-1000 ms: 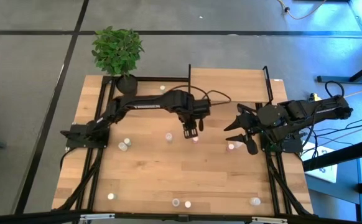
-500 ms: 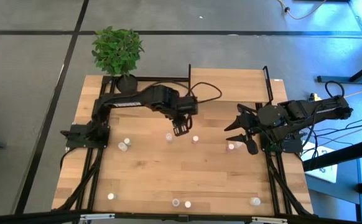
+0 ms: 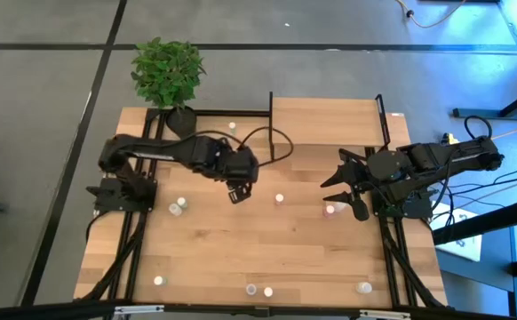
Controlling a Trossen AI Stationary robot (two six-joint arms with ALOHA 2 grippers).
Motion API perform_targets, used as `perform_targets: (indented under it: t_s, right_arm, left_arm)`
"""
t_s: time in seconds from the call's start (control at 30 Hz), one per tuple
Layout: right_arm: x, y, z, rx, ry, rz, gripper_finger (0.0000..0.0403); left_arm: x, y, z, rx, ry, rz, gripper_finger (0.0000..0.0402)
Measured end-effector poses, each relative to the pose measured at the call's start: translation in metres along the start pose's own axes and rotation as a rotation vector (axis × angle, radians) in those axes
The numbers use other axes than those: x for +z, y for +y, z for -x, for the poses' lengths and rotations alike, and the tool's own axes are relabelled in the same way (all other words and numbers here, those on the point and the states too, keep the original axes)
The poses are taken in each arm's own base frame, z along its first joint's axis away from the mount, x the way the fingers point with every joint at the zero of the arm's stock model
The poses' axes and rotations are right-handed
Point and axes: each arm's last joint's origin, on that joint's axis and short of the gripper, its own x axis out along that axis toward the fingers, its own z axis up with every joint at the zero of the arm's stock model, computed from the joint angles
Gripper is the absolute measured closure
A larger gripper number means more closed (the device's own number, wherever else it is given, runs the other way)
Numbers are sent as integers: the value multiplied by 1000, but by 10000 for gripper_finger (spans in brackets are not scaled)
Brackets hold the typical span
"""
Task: Pick and place medicine bottles onto shelf by color
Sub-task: Adjust the middle transparent pill bottle
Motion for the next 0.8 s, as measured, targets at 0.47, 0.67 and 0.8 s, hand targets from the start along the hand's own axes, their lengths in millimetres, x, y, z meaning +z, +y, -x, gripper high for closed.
perform_targets:
  t_s: [0.47,0.67,0.8]
  right_arm:
    - [0,0,0,0,0,-1,221]
    - [1,0,0,1,-7,-2,221]
    - [1,0,0,1,-7,-1,221]
  left_arm:
    - [-41,-36,-39,-211,-246,88,263]
    - [-57,-54,-69,-299,-330,99,263]
    - [-68,-58,-86,-337,-372,116,263]
